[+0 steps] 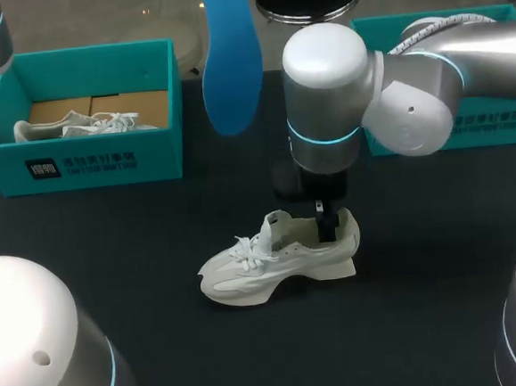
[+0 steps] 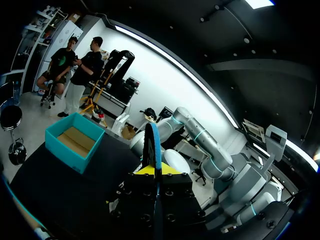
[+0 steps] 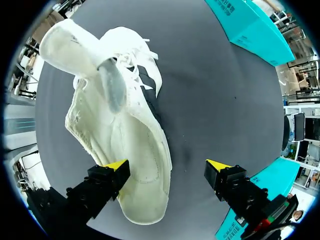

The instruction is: Take the shoe out of the shoebox, open the shoe tongue, remove and reinsert the insole, then place the shoe into the shoebox

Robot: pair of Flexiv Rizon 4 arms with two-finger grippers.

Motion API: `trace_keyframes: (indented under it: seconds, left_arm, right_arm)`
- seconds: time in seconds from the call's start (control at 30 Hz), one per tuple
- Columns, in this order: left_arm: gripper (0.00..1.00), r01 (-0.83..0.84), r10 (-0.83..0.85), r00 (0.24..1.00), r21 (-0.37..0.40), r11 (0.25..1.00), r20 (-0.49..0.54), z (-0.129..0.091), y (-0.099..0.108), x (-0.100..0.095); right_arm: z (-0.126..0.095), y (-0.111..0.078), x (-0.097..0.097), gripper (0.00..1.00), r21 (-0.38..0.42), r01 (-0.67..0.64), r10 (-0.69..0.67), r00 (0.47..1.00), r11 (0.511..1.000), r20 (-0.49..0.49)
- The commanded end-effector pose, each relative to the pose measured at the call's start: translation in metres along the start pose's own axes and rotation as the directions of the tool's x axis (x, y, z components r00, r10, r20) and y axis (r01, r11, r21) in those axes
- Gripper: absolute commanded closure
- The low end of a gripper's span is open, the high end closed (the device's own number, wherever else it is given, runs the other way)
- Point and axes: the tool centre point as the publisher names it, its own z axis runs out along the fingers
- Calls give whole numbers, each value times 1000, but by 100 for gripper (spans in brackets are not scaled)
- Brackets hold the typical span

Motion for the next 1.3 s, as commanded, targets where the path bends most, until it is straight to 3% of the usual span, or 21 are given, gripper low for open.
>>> trace_keyframes:
  seconds: [0.03, 0.07, 0.1, 0.17, 0.8, 1.0, 1.3]
  left_arm:
    - [100, -1, 1, 1000, -2, 1000, -2, 0, 0, -1]
    - [100, -1, 1, 1000, -2, 1000, -2, 0, 0, -1]
    - [100, -1, 1, 1000, -2, 1000, -2, 0, 0, -1]
    - [100, -1, 1, 1000, -2, 1000, -2, 0, 0, -1]
    - [100, -1, 1, 1000, -2, 1000, -2, 0, 0, -1]
    - [100, -1, 1, 1000, -2, 1000, -2, 0, 0, -1]
    - [100, -1, 1, 1000, -2, 1000, -2, 0, 0, -1]
  right_arm:
    - [13, 2, -3, 0, -5, 1, -1, 1000, 1000, -8]
    - [15, 2, -3, 0, -5, 1, -1, 1000, 1000, -9]
    - [16, 2, -4, 54, -9, 1, -1, 1000, 1000, -10]
    - [16, 1, -4, 100, -12, 1, -1, 1000, 1000, -8]
    - [15, -1, -1, 100, -22, 4, -4, 1000, 1000, -8]
    - [-9, -8, -7, 100, -29, -10, 11, 1000, 1000, 25]
    - [-70, -31, -26, 100, -43, -28, 31, 998, 999, 59]
